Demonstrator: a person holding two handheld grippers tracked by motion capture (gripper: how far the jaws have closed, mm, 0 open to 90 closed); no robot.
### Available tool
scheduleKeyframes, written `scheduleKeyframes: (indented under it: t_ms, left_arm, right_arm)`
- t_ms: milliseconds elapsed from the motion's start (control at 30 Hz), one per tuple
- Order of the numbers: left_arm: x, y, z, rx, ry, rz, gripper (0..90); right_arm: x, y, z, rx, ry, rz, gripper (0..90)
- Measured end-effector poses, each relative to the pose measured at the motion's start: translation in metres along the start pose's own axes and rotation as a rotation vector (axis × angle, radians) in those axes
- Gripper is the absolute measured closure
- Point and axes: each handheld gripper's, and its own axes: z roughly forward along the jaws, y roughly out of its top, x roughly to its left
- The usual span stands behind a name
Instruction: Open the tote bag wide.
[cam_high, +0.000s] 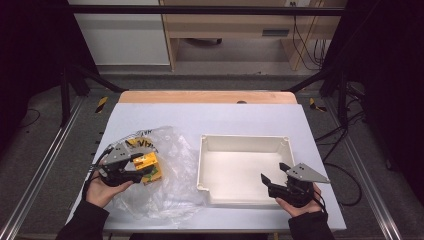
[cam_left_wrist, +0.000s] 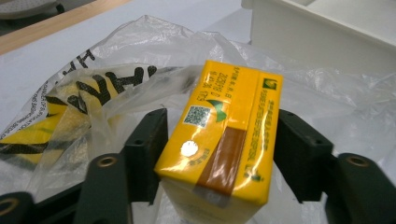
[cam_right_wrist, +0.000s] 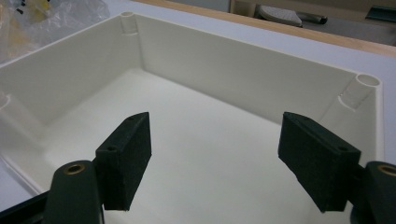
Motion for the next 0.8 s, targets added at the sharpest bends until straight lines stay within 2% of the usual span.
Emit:
scheduleKeyframes:
  t_ms: [100,567,733,800]
  left_arm:
    - [-0.002,0.001,-0.001,0.009,0.008,0.014,49.1]
    - [-0.013,0.0,-0.005,0.006,0.044,-0.008,49.9]
    - [-0.011,-0.001,-0.004,-0.008,0.044,-0.025,48.5]
    - [-0.011,-0.002,-0.002,-0.016,0.031,-0.029,45.4]
  right_arm:
    - [0.0,0.0,0.0,0.0,0.001,-0.001,25.8]
    - [0.0,-0.001,0.0,0.004,0.002,-0.003,25.8]
    - [0.0,-0.001,0.0,0.004,0.003,-0.003,25.7]
    - [0.0,-0.001,0.0,0.002,0.004,-0.001,25.7]
